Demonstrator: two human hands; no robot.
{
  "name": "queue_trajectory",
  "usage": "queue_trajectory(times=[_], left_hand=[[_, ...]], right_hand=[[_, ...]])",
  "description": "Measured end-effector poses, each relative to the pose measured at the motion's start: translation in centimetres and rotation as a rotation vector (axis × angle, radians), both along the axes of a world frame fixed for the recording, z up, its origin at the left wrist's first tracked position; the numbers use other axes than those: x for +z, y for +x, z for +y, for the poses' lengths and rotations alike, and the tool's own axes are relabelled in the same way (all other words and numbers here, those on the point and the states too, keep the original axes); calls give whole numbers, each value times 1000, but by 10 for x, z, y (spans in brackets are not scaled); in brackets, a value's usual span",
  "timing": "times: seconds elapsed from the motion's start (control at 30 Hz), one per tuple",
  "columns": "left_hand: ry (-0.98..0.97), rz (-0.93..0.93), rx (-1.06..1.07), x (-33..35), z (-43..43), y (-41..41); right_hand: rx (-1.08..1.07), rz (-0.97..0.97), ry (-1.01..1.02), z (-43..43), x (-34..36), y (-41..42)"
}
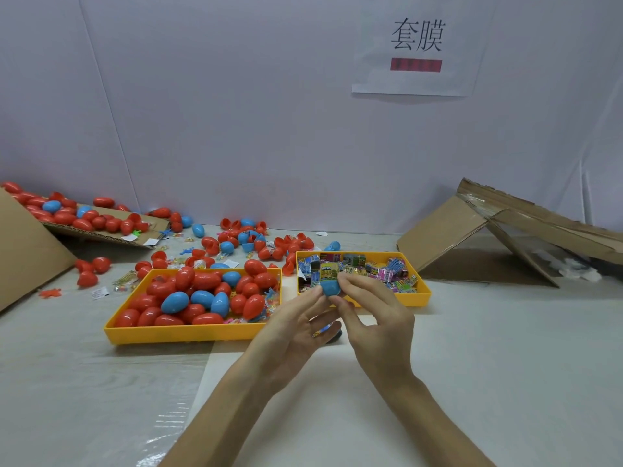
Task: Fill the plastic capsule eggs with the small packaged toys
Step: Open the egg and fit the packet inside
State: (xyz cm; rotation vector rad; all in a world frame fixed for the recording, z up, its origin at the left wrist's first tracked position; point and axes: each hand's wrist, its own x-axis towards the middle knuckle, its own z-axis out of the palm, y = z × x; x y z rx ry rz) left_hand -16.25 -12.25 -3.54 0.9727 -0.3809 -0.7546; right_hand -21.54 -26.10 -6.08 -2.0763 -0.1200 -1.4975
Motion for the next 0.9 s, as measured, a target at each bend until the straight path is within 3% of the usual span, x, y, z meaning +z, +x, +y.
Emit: queue_trajectory(times=[0.57,0.9], left_hand=[[12,73,8,3,2,1],[-99,125,69,2,4,2]], right_hand=[[90,49,-28,3,0,-2],[89,75,-102,1,-1,0]])
